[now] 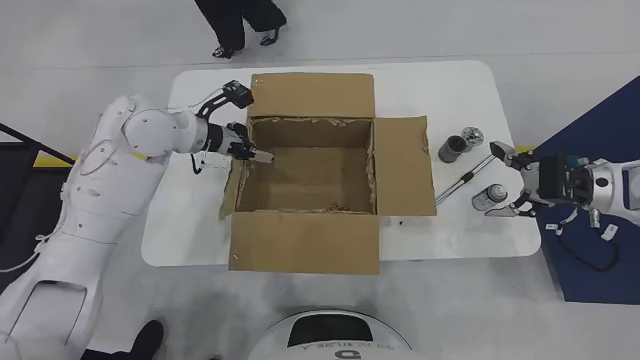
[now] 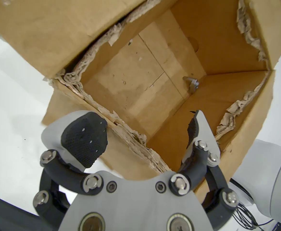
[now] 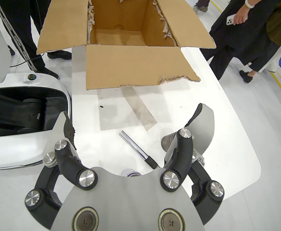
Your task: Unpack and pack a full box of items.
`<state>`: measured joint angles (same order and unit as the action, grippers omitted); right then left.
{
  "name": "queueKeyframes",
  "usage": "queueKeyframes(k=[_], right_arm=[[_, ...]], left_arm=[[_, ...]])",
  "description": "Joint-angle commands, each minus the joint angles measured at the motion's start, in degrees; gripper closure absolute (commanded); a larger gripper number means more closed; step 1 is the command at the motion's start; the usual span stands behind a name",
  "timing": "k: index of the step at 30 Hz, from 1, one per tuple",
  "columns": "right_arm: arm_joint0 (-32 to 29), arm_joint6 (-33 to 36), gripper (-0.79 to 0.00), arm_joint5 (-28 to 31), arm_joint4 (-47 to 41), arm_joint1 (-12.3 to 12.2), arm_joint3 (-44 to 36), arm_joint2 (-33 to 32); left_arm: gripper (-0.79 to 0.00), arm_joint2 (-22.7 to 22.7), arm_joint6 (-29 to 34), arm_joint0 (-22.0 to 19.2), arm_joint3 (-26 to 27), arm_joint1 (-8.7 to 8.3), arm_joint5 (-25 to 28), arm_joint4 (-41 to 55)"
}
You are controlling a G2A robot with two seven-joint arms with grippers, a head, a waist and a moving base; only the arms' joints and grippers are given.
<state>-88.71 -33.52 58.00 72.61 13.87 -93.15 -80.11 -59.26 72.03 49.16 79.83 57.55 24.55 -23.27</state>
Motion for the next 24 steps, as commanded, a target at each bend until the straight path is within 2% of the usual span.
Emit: queueKeyframes(k=[1,4,7,12,15,19,24], right_arm=[[0.0,0.0,-0.785,0.0,0.0,0.0,0.0,0.0],[0.0,0.0,-0.785,0.0,0.0,0.0,0.0,0.0],[0.0,0.0,-0.785,0.0,0.0,0.0,0.0,0.0],[0.0,0.0,-0.785,0.0,0.0,0.0,0.0,0.0],[0.0,0.0,-0.785,0.0,0.0,0.0,0.0,0.0],[0.0,0.0,-0.785,0.0,0.0,0.0,0.0,0.0],[0.0,0.0,-0.785,0.0,0.0,0.0,0.0,0.0]], left_arm=[[-0.785,2.54,0.25,-1.14,-0.4,0.49,-0.08,-1.22],[-0.785,4.28,-1.12,-2.46,0.44,1.05,-0.58,-1.68],[-0.785,2.12,-4.69,-3.37,3.26,0.88,-1.71,-0.75],[-0.785,-2.87,-6.56,-0.68,10.1,-0.41,-4.16,-1.34],[-0.785,-3.53,-6.35,1.65,14.26,-0.75,-3.93,0.79],[-0.785,-0.41,-7.17,2.3,15.12,-0.25,-2.48,2.62],[-0.785,6.75,-7.03,-0.78,11.08,1.13,-2.32,-4.91]])
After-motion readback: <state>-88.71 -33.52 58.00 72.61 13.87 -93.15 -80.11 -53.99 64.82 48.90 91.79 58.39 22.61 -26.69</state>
